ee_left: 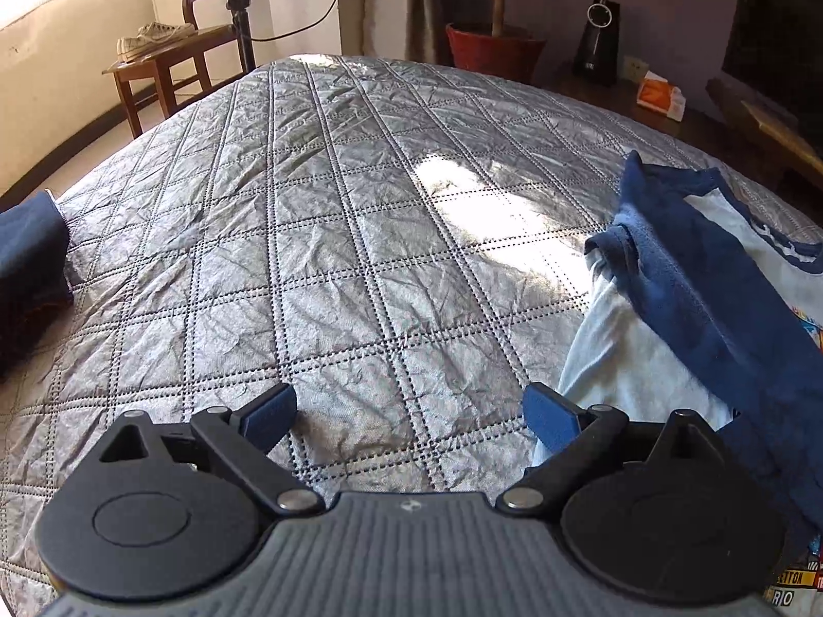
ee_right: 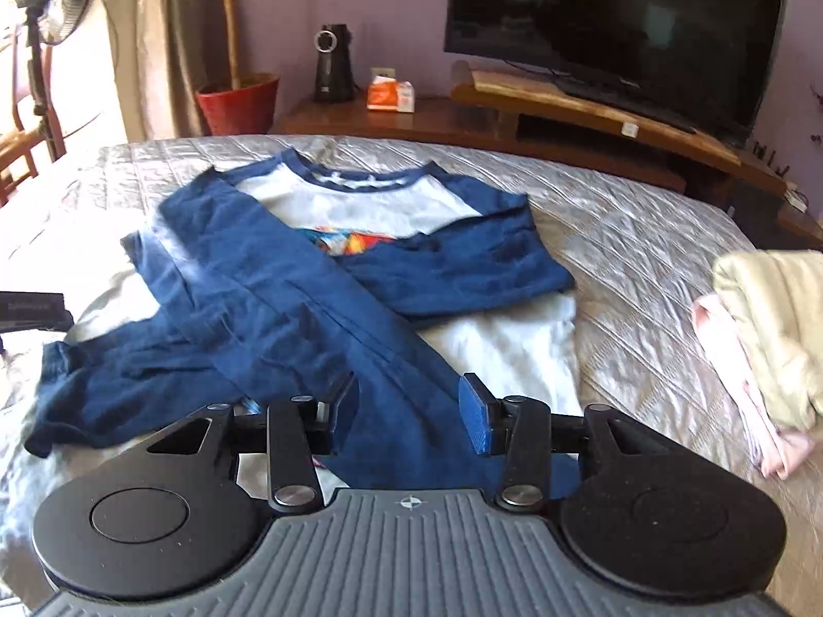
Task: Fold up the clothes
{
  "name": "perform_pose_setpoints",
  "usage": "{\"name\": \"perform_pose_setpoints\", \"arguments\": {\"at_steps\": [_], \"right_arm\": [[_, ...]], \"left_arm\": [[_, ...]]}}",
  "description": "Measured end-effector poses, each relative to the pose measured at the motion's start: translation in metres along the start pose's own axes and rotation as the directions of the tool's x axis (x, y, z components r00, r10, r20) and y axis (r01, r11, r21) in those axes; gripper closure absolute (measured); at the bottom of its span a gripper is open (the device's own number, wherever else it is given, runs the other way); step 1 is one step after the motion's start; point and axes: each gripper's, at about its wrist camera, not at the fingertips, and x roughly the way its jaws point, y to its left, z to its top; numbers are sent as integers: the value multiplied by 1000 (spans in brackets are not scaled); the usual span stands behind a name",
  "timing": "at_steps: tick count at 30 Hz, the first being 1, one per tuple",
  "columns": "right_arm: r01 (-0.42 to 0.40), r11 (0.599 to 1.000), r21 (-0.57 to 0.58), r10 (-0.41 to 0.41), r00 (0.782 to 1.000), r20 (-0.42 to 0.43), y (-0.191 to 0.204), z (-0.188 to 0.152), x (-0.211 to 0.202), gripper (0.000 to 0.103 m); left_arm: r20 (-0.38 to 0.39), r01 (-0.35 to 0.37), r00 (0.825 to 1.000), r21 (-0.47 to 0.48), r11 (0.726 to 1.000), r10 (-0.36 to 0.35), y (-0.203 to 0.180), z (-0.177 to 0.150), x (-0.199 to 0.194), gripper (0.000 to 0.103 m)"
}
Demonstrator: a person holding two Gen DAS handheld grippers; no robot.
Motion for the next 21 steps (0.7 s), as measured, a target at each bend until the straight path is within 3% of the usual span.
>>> {"name": "perform_pose_setpoints", "arguments": {"at_steps": [4, 6, 9, 14, 18, 21], "right_arm": [[-99, 994, -53, 100, 995, 5, 37, 40, 54, 50], [-113, 990, -85, 109, 993, -43, 52, 49, 86, 48], [-115, 985, -128, 106, 991, -82, 58, 47, 101, 38], [-88, 992, -87, 82, 994, -65, 24, 37, 60, 34], [-83, 986, 144, 94, 993, -75, -35, 9, 4, 31], [-42, 966, 256, 72, 992, -106, -62, -24, -39, 31]], "left_arm": [[13, -40, 999, -41, 998, 40, 10, 3, 0, 9], [12, -47, 999, -52, 998, 48, 13, 4, 1, 9], [5, -45, 999, -58, 997, 45, 16, 6, 3, 9], [15, -5, 1000, -65, 998, 6, 20, 7, 3, 9], [29, 41, 999, 11, 999, -42, 22, -2, -3, 9], [23, 114, 993, 79, 990, -116, 30, -14, -17, 10]]}}
